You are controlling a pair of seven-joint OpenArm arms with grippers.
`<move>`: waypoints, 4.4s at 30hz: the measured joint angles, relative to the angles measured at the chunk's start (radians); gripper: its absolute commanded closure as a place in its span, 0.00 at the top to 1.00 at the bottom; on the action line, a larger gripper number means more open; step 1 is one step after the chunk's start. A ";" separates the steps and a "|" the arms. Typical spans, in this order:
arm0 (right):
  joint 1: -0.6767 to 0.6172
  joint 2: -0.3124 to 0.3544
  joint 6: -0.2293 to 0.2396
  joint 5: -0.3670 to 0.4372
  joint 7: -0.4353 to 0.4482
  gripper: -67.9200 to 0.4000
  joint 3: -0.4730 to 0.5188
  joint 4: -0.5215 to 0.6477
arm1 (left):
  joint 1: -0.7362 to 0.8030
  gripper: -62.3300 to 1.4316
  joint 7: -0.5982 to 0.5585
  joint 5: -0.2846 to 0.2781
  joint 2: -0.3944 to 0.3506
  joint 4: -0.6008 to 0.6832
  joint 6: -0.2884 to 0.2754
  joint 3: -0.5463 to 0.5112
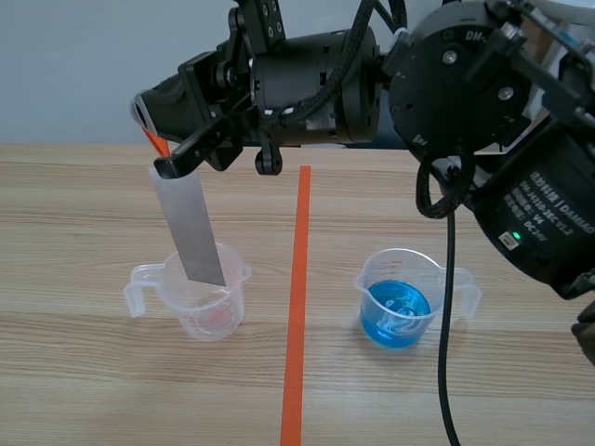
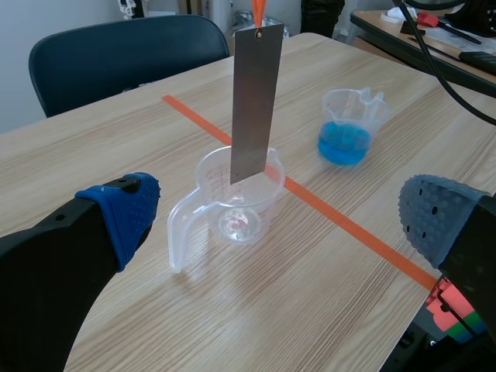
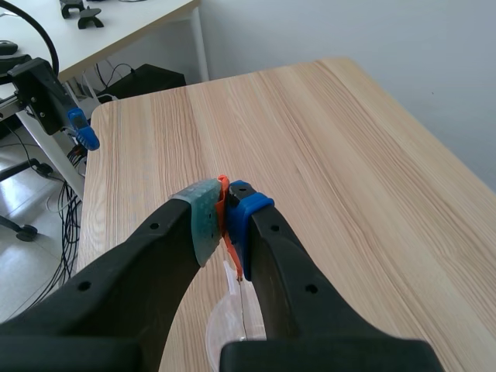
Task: Do the redox reaction experiment. put the plate into the left beaker
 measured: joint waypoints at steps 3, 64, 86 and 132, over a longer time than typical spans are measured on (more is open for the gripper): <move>0.000 0.000 0.000 -0.017 0.009 0.00 0.000 0.000 | 0.000 1.00 0.000 0.000 0.000 0.000 0.000 0.000; -0.006 -0.015 0.019 -0.152 0.288 0.00 -0.092 -0.284 | 0.000 1.00 0.000 0.000 0.000 0.000 0.000 0.000; -0.032 -0.014 0.019 -0.185 0.338 0.76 -0.092 -0.284 | 0.000 1.00 -0.022 0.000 0.000 0.000 0.000 0.000; -0.032 -0.031 -0.068 -0.241 0.360 1.00 -0.092 -0.284 | 0.000 1.00 -0.022 0.000 0.000 0.000 0.000 0.000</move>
